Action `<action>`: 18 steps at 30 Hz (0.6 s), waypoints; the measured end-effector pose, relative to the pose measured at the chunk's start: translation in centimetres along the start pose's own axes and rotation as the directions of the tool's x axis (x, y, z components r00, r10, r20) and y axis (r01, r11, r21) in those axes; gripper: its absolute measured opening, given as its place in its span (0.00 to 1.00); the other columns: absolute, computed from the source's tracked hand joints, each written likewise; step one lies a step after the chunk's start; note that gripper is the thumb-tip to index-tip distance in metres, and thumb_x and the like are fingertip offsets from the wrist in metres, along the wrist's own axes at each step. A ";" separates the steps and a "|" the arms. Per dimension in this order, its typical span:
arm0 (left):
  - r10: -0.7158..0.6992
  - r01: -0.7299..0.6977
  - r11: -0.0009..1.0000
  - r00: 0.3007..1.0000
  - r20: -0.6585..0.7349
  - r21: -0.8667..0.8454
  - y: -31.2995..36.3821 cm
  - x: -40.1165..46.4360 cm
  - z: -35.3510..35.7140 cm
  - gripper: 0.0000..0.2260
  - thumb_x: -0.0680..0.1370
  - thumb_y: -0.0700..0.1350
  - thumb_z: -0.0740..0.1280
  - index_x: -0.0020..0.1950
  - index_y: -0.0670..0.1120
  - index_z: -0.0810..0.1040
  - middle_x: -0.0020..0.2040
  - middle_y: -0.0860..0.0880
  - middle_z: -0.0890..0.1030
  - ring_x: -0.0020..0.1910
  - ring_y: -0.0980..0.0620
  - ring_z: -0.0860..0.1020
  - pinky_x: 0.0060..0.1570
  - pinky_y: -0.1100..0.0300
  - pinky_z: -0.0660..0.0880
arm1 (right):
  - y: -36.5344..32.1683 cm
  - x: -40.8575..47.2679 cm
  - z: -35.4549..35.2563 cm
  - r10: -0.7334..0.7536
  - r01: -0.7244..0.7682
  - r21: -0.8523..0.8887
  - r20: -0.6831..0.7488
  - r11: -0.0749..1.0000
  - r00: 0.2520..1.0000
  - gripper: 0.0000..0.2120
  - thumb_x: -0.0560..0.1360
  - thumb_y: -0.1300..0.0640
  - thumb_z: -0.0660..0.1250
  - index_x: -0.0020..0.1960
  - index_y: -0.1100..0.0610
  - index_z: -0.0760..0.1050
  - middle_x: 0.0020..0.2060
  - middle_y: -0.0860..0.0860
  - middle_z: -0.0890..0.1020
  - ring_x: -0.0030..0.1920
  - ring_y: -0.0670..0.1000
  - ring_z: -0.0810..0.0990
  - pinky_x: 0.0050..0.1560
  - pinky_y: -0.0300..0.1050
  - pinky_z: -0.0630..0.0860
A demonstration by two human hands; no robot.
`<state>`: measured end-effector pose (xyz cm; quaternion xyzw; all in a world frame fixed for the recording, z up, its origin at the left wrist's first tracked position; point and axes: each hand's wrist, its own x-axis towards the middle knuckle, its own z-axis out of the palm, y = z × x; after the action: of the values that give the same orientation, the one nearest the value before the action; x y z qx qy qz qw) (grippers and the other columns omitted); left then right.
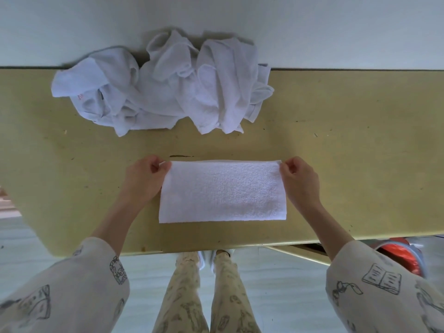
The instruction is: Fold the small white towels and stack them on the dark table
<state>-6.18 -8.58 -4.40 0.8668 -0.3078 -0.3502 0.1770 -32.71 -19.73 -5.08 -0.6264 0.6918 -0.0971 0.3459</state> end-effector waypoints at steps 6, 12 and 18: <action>0.038 -0.035 0.997 0.998 -0.047 0.062 0.4 -0.3 0.4 0.08 0.80 0.48 0.58 0.47 0.45 0.74 0.36 0.50 0.75 0.34 0.55 0.71 0.31 0.66 0.63 | -0.4 -0.3 0.3 0.019 -0.020 -0.037 -0.032 0.999 0.999 0.08 0.77 0.58 0.58 0.41 0.58 0.70 0.28 0.46 0.72 0.35 0.53 0.71 0.35 0.45 0.61; 0.002 0.001 0.999 0.998 -0.063 0.049 0.6 -0.5 0.7 0.10 0.80 0.48 0.58 0.46 0.43 0.74 0.38 0.45 0.76 0.31 0.55 0.68 0.30 0.65 0.64 | -0.7 -0.2 0.5 0.034 -0.036 -0.063 -0.028 0.997 0.999 0.08 0.77 0.58 0.57 0.40 0.58 0.69 0.28 0.48 0.72 0.33 0.53 0.70 0.31 0.45 0.62; 0.013 -0.006 0.998 0.993 -0.121 0.061 0.4 -0.8 1.2 0.13 0.79 0.49 0.59 0.46 0.39 0.73 0.37 0.43 0.76 0.31 0.52 0.68 0.29 0.63 0.65 | -0.7 -0.1 0.7 0.048 -0.048 -0.050 -0.007 0.998 0.999 0.08 0.76 0.57 0.57 0.40 0.58 0.69 0.29 0.49 0.73 0.33 0.52 0.70 0.31 0.43 0.65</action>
<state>-7.66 -8.46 -4.68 0.8900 -0.3112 -0.2863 0.1707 -31.72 -19.55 -5.09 -0.6176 0.7099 -0.0733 0.3304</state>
